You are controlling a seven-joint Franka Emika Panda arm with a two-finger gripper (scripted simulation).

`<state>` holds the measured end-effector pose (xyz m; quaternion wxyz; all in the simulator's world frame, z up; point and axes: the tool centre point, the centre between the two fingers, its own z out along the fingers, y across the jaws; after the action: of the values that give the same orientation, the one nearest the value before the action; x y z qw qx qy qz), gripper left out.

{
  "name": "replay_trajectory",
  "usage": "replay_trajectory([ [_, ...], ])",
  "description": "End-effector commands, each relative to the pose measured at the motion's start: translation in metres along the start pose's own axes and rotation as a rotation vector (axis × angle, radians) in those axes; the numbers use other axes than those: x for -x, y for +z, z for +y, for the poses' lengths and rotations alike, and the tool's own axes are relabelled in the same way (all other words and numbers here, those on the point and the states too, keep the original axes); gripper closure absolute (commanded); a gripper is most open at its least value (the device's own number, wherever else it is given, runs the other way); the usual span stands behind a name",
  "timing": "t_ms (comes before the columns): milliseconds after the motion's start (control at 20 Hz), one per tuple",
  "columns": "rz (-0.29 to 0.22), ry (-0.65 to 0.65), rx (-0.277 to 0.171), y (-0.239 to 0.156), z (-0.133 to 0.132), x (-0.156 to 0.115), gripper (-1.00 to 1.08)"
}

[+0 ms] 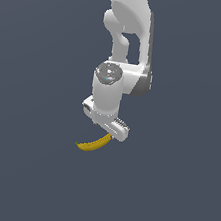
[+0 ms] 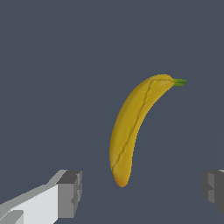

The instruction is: Pick up the object and move it to a goal position.

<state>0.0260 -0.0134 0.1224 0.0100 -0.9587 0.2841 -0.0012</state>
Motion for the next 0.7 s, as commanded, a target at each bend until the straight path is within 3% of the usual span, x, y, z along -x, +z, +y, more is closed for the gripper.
replay_trajectory([
  [0,-0.001,0.079,0.002,0.008,0.002,-0.004,-0.92],
  [650,0.004,0.431,0.014,0.042,0.014,-0.024,-0.92],
])
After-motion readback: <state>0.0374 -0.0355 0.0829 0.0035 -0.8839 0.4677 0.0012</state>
